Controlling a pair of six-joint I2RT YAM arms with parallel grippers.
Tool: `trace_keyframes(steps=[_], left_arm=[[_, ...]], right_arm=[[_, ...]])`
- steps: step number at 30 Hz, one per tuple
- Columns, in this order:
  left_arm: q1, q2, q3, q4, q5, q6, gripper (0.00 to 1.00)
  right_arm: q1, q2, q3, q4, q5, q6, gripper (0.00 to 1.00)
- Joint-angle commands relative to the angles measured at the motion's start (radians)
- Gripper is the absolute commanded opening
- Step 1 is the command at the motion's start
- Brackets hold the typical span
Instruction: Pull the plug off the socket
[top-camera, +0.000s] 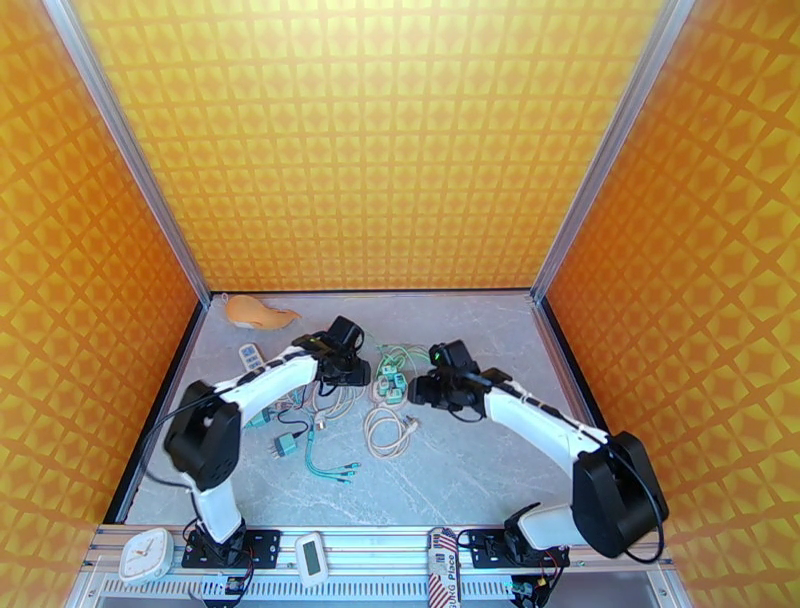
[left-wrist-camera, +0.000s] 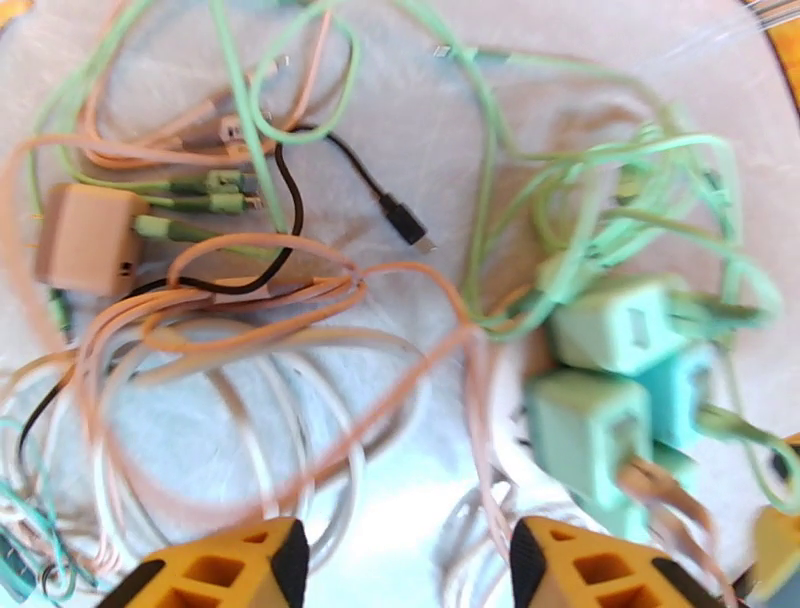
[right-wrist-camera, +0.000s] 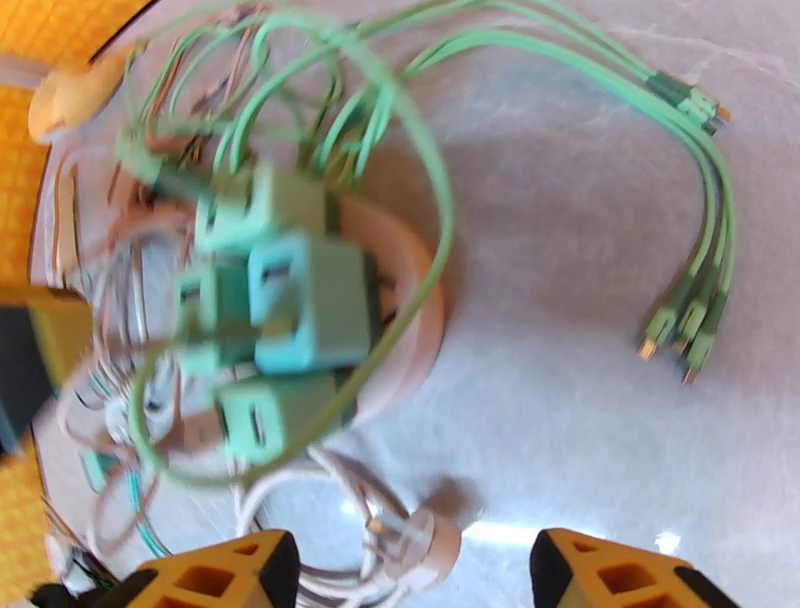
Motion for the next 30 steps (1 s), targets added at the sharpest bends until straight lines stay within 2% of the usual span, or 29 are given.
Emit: trace_keyframes(steps=[1,5,8,27,30], left_arm=[[0.013,-0.044,-0.024,0.015,0.053,-0.018,0.63],[0.049,-0.054,-0.025,0.056,0.132,-0.024,0.65],[0.062,-0.044,-0.009,0.061,0.149,-0.022,0.65],[0.094,-0.044,-0.031,0.083,0.185,-0.029,0.65],[0.098,-0.036,-0.027,0.085,0.194,-0.026,0.65]], right_arm=[[0.058,-0.010,-0.019,0.039,0.088,0.005,0.67],[0.125,0.035,0.005,0.056,0.138,0.014,0.68],[0.154,0.085,0.044,0.060,0.179,0.023,0.68],[0.199,0.282,0.173,0.132,0.304,0.011,0.70],[0.200,0.303,0.175,0.146,0.311,-0.002,0.65]])
